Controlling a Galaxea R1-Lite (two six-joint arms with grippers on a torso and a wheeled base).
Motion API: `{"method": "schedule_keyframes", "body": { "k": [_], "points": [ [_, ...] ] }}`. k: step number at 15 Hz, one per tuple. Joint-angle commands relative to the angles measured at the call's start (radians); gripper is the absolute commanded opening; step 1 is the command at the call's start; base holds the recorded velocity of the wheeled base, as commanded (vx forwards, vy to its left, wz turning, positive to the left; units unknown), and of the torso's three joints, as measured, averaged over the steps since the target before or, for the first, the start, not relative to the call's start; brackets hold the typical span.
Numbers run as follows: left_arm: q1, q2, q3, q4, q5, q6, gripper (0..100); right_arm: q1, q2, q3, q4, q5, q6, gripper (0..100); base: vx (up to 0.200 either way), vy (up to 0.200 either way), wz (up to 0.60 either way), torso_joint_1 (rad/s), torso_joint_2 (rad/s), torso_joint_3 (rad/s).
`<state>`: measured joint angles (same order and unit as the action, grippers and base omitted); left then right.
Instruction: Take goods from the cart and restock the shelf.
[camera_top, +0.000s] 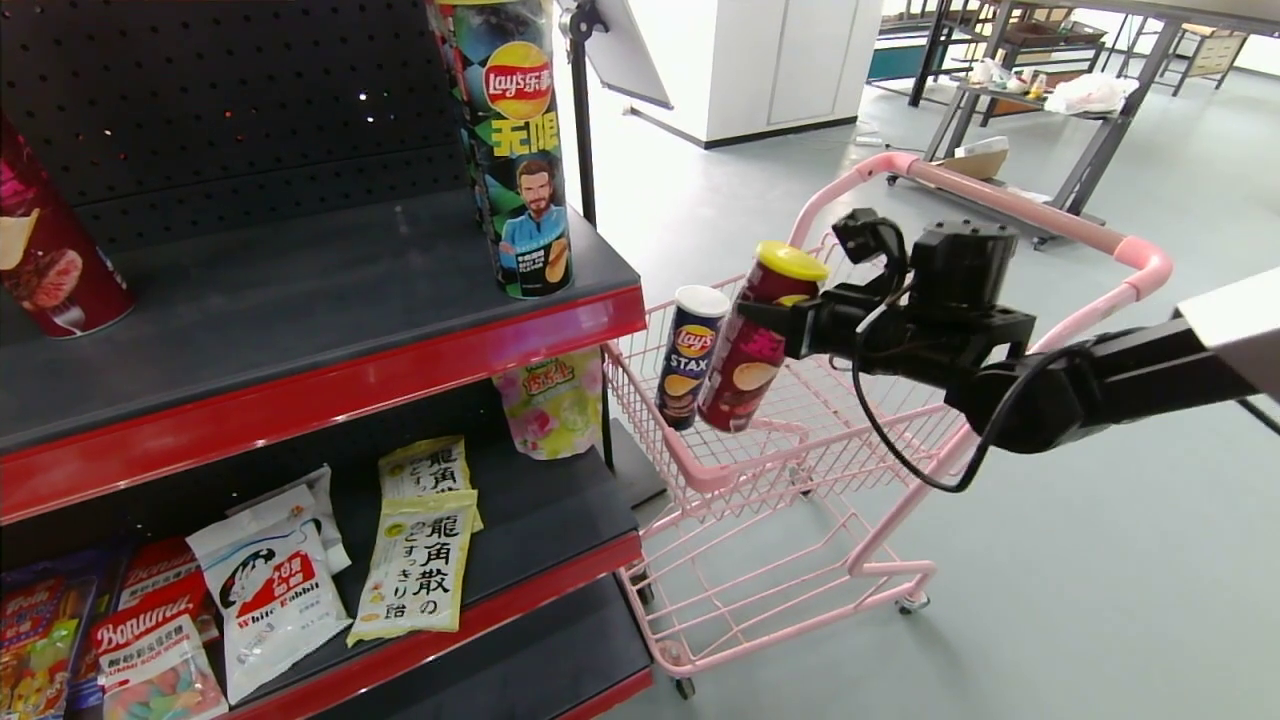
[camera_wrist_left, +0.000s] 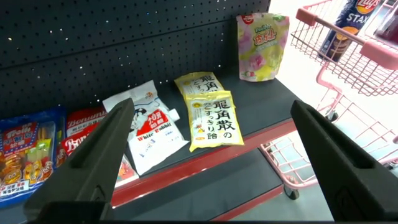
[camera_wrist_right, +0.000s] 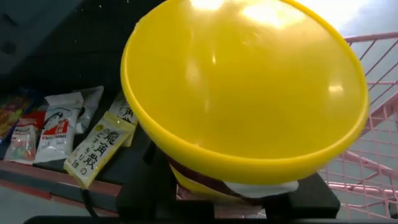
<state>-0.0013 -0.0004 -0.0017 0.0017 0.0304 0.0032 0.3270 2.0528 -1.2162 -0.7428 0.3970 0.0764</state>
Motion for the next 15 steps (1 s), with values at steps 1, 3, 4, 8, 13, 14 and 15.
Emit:
{"method": "schedule_keyframes", "body": {
  "k": [1, 3, 4, 8, 13, 14, 15],
  "points": [
    [0.001, 0.0, 0.0, 0.0, 0.0, 0.0, 100, -0.002, -0.224, -0.017, 0.114, -0.001, -0.006, 0, 0.0, 0.0, 0.0, 0.0, 0.0, 0.0],
    [0.001, 0.0, 0.0, 0.0, 0.0, 0.0, 100, -0.011, -0.341, 0.015, 0.2, -0.004, -0.024, 0, 0.0, 0.0, 0.0, 0.0, 0.0, 0.0],
    [0.0, 0.0, 0.0, 0.0, 0.0, 0.0, 100, -0.023, -0.408, 0.058, 0.23, -0.004, -0.043, 0, 0.0, 0.0, 0.0, 0.0, 0.0, 0.0],
    [0.0, 0.0, 0.0, 0.0, 0.0, 0.0, 100, -0.068, -0.712, 0.317, 0.416, -0.033, -0.058, 0, 0.0, 0.0, 0.0, 0.0, 0.0, 0.0],
    [0.0, 0.0, 0.0, 0.0, 0.0, 0.0, 100, -0.137, -1.16, 0.676, 0.606, -0.047, -0.104, 0, 0.0, 0.0, 0.0, 0.0, 0.0, 0.0],
    [0.0, 0.0, 0.0, 0.0, 0.0, 0.0, 100, -0.143, -1.171, 0.679, 0.615, -0.047, -0.106, 0, 0.0, 0.0, 0.0, 0.0, 0.0, 0.0],
    [0.0, 0.0, 0.0, 0.0, 0.0, 0.0, 100, -0.261, -1.267, 0.653, 0.806, -0.061, -0.159, 0, 0.0, 0.0, 0.0, 0.0, 0.0, 0.0]
  ]
}}
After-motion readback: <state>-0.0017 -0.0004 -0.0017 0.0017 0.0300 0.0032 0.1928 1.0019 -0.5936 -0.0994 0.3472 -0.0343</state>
